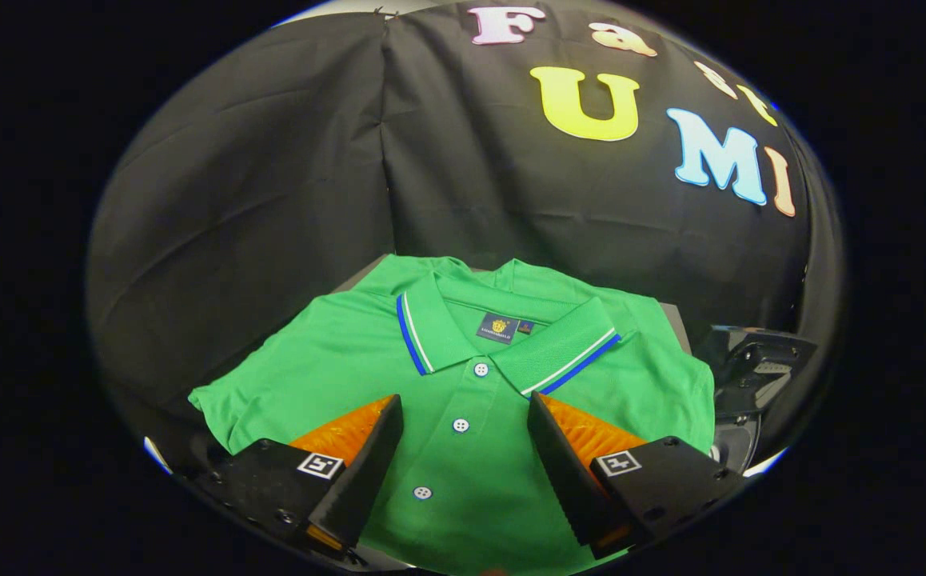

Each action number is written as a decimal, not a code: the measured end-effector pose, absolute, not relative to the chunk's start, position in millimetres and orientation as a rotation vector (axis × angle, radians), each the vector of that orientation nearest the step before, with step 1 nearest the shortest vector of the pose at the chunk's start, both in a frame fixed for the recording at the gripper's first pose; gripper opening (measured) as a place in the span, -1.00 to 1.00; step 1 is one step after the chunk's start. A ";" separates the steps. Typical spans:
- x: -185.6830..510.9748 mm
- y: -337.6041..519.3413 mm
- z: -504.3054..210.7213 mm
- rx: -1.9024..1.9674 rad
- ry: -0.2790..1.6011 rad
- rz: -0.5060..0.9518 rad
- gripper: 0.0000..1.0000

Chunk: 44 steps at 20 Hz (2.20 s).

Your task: Put the clothes into the washing machine and then close the washing machine lid.

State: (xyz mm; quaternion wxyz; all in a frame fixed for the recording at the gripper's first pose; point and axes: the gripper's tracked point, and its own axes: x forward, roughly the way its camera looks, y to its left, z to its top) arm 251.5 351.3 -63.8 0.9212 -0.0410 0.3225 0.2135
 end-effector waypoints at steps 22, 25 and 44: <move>251.5 357.5 -41.0 -0.007 0.623 0.480 -0.97; 246.4 352.8 -22.5 0.004 0.568 0.506 -0.97; 243.4 237.5 44.4 0.099 0.421 0.502 -0.98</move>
